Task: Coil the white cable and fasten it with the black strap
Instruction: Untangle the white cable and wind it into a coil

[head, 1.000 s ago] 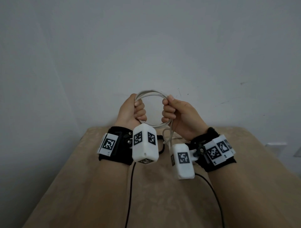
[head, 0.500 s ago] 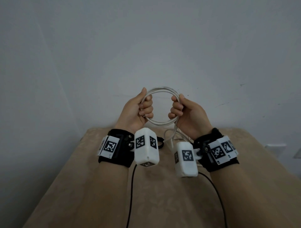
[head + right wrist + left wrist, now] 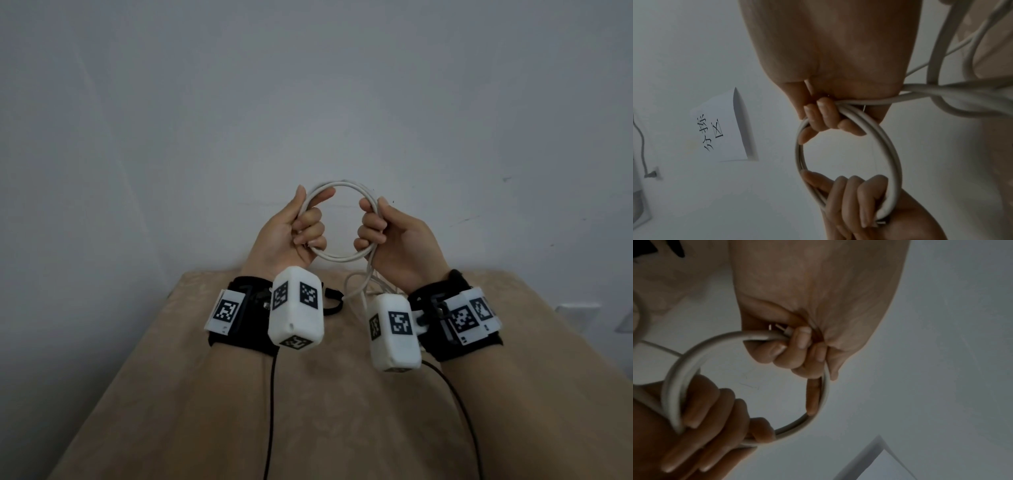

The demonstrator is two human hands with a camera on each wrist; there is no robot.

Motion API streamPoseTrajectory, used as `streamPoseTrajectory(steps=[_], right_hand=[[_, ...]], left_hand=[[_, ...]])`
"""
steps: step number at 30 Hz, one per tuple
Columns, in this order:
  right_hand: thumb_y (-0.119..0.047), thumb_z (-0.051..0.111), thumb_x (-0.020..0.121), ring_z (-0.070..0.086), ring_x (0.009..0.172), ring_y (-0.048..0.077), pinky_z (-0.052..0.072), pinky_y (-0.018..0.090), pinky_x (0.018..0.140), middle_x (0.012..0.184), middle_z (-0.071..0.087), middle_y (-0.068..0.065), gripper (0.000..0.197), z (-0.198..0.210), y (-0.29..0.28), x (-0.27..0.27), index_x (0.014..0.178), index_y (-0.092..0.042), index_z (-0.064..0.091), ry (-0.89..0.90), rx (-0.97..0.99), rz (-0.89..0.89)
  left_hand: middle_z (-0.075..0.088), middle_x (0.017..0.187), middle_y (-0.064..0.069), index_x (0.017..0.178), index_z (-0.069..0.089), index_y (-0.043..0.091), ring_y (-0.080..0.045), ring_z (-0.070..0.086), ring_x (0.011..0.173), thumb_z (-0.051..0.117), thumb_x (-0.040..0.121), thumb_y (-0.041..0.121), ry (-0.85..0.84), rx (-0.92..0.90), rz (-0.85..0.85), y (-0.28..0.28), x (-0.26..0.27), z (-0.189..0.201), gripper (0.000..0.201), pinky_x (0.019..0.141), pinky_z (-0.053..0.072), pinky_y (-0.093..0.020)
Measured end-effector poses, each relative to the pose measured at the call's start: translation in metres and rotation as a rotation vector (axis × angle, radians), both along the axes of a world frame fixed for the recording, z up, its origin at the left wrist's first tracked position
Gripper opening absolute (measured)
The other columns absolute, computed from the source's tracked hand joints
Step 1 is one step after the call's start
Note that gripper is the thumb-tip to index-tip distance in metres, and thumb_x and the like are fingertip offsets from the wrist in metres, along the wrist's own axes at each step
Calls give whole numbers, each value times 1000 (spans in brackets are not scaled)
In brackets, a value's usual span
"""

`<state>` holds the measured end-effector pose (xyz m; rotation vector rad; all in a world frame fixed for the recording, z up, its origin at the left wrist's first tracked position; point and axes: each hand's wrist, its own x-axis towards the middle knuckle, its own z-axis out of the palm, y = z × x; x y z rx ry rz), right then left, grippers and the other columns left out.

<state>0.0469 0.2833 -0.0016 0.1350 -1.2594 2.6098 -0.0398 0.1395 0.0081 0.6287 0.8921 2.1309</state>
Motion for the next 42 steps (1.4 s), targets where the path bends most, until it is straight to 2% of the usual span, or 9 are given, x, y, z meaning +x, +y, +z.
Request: streamPoseTrajectory(steps=[5,11,16,23,27,31,35,37,42], right_hand=[[-24,37,99,30,46,6,34,19,52,57,35,-7,29,1,2,1,89,-8,58,-29,37,-14],[-18,37,100,28,50,7,30,21,53,57,36,-6,33,3,1,3,86,-5,64,-129,445,-12],[-17,43,99,26,51,9,27,23,53,55,37,-6,34,0,-9,1,80,-5,68,-139,650,-8],[-15,46,98,27,47,8,23,25,53,53,40,-5,32,0,-11,0,75,-6,67,-155,768,-42],[-14,45,98,26,46,7,21,26,53,53,39,-4,29,0,-9,0,88,5,64,-165,747,-25],[-15,44,99,26,46,7,24,22,51,52,37,-6,31,1,-4,1,82,0,66,-171,664,-27],[-17,41,100,27,47,7,27,19,48,55,35,-5,33,1,4,0,84,-2,66,-180,523,-57],[-18,40,100,27,47,6,28,19,48,56,35,-5,33,1,6,-1,85,-1,65,-191,494,-75],[-19,38,101,27,47,7,28,19,47,57,36,-4,35,0,5,-1,87,-2,65,-184,482,-67]], left_hand=[[37,48,7,86,66,8,-7,36,43,33,101,38,122,-133,116,-6,-2,-2,47,55,36,-22],[67,71,-3,90,70,10,-16,65,71,32,100,45,603,-541,372,-18,-1,6,53,77,48,-29],[69,68,-8,81,71,7,-15,65,64,35,100,45,835,-709,397,-16,8,18,56,74,51,-27],[45,43,10,57,52,20,-8,41,37,38,96,52,889,-848,279,-3,19,12,53,45,38,-22],[34,42,13,53,47,22,-6,27,38,37,93,60,886,-890,253,-1,20,11,56,43,25,-20],[46,53,5,70,57,13,-11,41,47,47,93,52,783,-773,228,-9,16,13,47,48,38,-21],[73,89,-4,101,65,8,-15,68,80,76,77,25,809,-734,307,-29,6,14,31,79,54,-27],[74,93,-6,100,67,9,-15,69,85,81,71,14,879,-799,340,-37,2,15,32,81,52,-26],[73,72,-7,83,74,10,-10,65,64,75,78,10,969,-799,518,-45,2,21,4,68,55,-24]])
